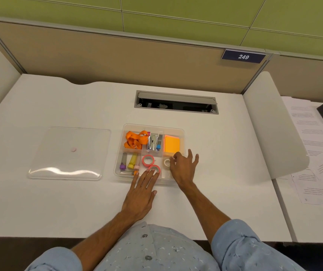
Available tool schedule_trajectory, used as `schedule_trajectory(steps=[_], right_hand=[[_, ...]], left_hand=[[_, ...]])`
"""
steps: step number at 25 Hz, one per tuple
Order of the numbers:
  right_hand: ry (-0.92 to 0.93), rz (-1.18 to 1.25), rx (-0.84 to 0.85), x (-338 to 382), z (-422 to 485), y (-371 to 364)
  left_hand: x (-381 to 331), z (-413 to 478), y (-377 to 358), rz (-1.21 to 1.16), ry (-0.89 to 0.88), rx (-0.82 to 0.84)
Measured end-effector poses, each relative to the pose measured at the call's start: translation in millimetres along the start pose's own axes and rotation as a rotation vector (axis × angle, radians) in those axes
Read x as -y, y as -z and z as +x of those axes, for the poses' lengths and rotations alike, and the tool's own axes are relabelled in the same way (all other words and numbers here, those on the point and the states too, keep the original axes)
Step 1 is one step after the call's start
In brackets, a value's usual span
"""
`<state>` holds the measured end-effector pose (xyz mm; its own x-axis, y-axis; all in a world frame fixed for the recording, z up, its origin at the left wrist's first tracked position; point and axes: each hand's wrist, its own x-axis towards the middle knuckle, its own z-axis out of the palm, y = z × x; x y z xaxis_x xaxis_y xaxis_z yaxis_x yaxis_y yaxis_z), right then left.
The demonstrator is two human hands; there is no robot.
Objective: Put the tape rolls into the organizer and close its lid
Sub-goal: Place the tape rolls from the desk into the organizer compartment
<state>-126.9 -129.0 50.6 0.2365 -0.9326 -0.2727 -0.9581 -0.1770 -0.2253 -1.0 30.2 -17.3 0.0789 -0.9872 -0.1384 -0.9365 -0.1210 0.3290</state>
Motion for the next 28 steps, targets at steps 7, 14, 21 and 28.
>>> schedule_trajectory(steps=[7,14,21,28], right_hand=[[0.143,-0.169,0.037,-9.0,-4.6,-4.5],[0.135,-0.182,0.027,-2.3,-0.9,-9.1],[0.14,-0.166,0.026,0.4,3.0,-11.0],[0.16,-0.127,0.013,-2.8,4.3,-6.9]], left_hand=[[2.2,0.4,-2.2,0.016,0.004,0.031],[4.4,3.0,-2.7,0.025,-0.001,0.042],[7.8,3.1,-2.2,0.06,-0.013,0.063],[4.3,1.6,0.1,0.042,-0.009,0.036]])
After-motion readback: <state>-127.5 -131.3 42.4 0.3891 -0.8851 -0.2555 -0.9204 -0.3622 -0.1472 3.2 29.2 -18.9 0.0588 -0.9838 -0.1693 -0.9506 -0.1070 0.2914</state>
